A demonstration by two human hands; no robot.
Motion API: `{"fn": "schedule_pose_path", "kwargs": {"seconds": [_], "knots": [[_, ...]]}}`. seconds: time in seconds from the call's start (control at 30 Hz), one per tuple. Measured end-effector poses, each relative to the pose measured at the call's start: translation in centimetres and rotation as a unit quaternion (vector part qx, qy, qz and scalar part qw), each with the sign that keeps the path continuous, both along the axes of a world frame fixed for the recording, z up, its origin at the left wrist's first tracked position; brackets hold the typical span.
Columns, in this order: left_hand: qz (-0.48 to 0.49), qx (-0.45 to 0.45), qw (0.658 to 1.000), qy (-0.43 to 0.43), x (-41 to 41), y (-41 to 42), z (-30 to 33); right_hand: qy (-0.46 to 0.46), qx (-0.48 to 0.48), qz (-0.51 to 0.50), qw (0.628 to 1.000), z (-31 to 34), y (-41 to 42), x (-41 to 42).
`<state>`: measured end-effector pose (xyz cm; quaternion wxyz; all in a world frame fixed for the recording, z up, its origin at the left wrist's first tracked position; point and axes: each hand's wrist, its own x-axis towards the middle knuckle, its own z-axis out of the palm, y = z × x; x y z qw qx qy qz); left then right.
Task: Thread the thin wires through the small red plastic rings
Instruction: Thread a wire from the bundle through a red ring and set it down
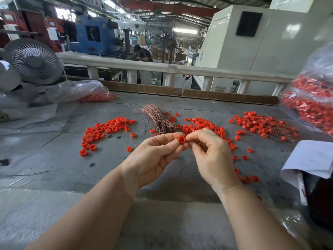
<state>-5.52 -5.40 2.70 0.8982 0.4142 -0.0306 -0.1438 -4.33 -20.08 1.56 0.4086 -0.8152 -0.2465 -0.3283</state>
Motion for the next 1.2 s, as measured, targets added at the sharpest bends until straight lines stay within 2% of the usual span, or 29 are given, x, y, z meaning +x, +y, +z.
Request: {"fn": "schedule_pose_path", "kwargs": {"seconds": [0.7, 0.97, 1.2], "knots": [[-0.001, 0.011, 1.000, -0.003, 0.04, 0.09, -0.03, 0.002, -0.001, -0.009, 1.000, -0.11, 0.05, 0.03], [-0.002, -0.011, 1.000, -0.004, 0.17, 0.12, -0.08, 0.071, 0.076, 0.008, 0.995, -0.11, 0.25, 0.09], [0.018, -0.050, 0.999, 0.012, 0.32, 0.11, -0.19, -0.006, 0.014, 0.007, 1.000, 0.00, 0.38, -0.03]]}}
